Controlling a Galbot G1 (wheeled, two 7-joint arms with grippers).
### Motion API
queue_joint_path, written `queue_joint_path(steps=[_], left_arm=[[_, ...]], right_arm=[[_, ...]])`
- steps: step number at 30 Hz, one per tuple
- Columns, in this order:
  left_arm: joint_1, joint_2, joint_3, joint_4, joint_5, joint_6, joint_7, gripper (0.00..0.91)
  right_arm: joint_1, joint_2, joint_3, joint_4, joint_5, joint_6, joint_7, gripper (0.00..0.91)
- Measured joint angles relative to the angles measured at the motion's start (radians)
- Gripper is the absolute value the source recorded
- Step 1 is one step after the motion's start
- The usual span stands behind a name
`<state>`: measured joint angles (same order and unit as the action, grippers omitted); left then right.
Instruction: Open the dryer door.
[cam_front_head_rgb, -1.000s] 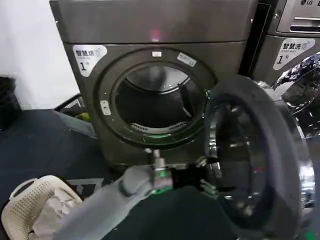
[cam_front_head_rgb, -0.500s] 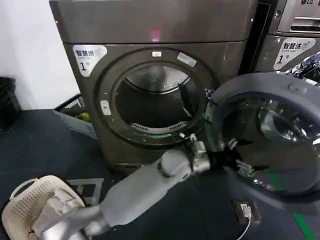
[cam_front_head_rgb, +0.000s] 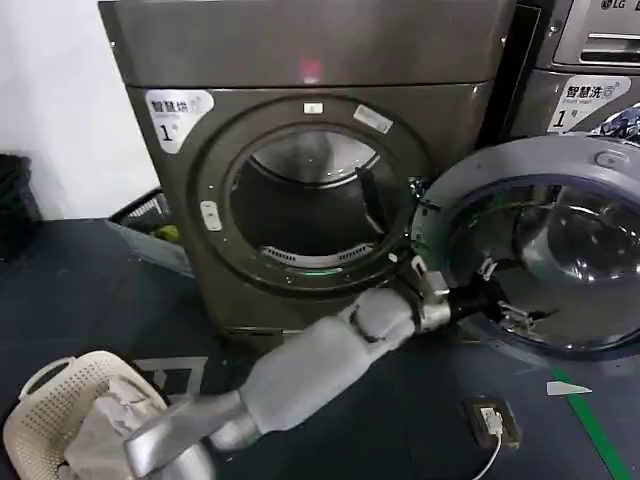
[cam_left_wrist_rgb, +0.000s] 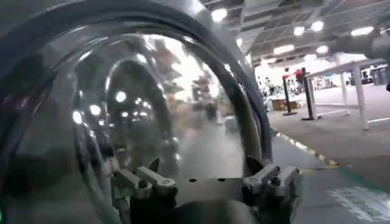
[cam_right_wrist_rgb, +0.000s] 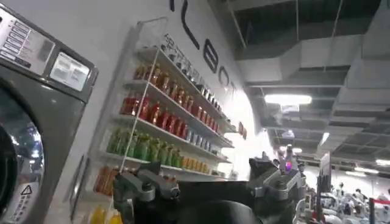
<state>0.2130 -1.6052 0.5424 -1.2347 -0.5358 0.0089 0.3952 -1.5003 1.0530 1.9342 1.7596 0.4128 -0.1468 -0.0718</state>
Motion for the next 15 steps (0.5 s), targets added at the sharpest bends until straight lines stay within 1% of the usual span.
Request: queue_joint_path(steps=[5,8,12,15], left_arm=[[-0.016,-0.004,0.002,0.033,0.024,-0.01,-0.023,0.907],[-0.026,-0.004,0.003,0.06,0.048,-0.039,-0.037,0.907],[-0.028,-0.004,0.01,0.079,0.061,-0.051,-0.06,0.907],[-0.028,-0.004,0.02,0.087,0.056,-0.083,-0.063,0.907]], right_arm=[[-0.004,0.001,0.006,0.001,0.0,0.001,0.001,0.907],[-0.008,0.001,0.01,0.001,0.001,0.001,0.002,0.907],[-0.014,-0.002,0.015,0.0,0.001,0.003,0.001,0.907],[-0.016,-0.006,0.019,-0.003,0.001,0.005,0.001,0.907]])
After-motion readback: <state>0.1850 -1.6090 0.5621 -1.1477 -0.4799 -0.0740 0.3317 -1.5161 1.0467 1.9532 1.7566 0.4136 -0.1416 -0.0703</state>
